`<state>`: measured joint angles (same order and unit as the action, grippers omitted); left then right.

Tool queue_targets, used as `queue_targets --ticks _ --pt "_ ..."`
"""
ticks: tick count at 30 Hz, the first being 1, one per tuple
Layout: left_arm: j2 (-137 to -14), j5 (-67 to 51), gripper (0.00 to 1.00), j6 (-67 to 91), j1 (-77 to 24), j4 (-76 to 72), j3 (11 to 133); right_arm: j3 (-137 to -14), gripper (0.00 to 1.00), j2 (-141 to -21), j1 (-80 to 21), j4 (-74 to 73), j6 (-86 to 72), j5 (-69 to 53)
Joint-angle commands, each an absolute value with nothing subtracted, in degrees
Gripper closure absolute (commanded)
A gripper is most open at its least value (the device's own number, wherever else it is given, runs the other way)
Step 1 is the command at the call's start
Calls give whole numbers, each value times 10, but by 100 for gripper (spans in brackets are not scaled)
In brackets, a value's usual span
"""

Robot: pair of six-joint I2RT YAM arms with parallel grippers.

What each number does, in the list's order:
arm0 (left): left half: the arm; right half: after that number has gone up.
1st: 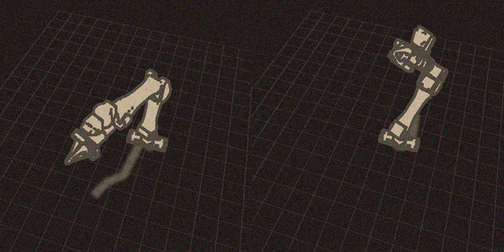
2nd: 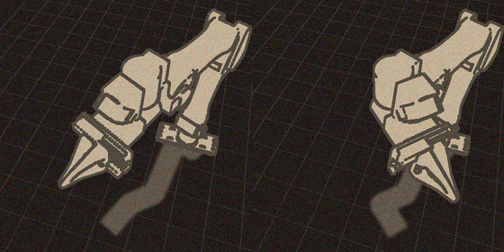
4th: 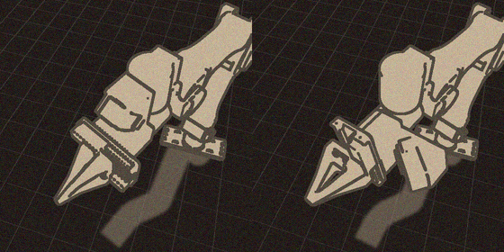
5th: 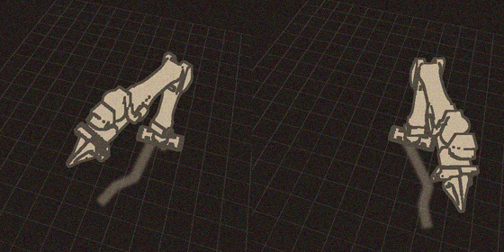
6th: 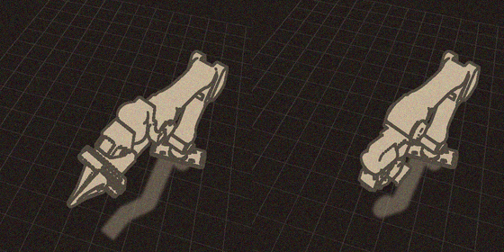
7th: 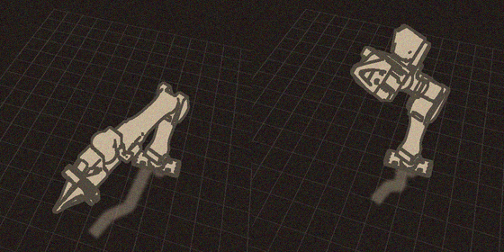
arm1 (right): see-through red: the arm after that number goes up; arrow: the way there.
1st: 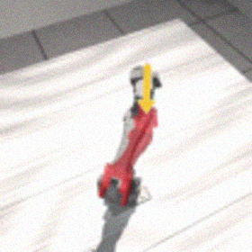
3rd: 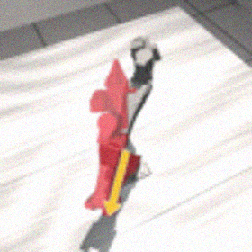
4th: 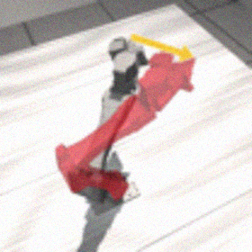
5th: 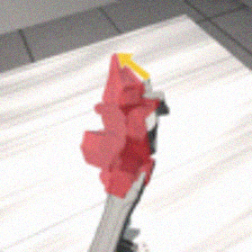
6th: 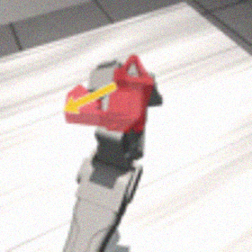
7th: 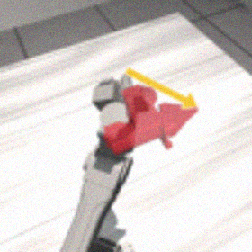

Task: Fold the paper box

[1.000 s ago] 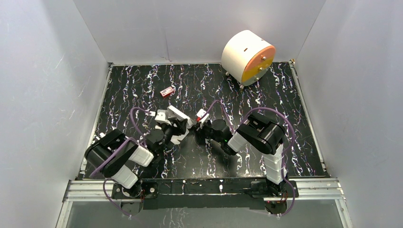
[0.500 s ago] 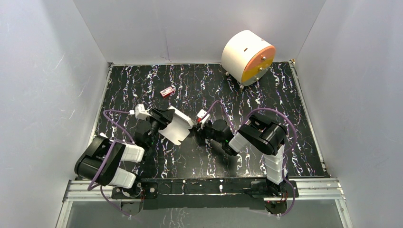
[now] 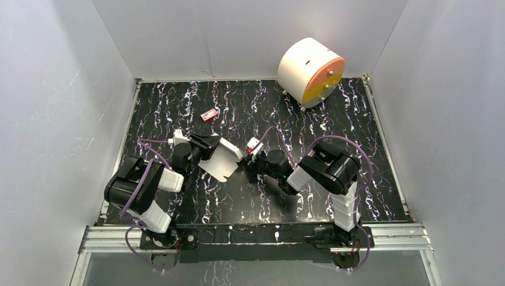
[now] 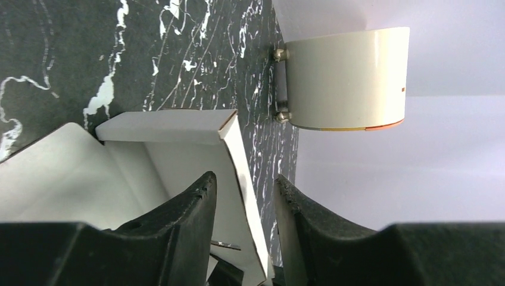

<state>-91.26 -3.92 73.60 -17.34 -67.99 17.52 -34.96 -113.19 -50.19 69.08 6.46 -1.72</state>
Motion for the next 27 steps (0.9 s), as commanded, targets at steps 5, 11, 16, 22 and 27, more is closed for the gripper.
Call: queue_targets --ticks 5,11,16,22,27 --pt "-931 -45 67 768 -170 -684 214 -349 100 -1114 -498 685 77 -26" --pt "-938 -43 83 779 -170 -695 203 -348 100 -1109 -499 682 71 -11" --pt "-930 -42 99 783 -170 -712 189 -349 100 -1103 -499 680 56 32" --pt "-930 -52 100 805 -172 -740 170 -354 100 -1094 -499 666 41 62" --pt "-914 -30 100 830 -196 -768 129 -355 100 -1088 -499 657 19 96"
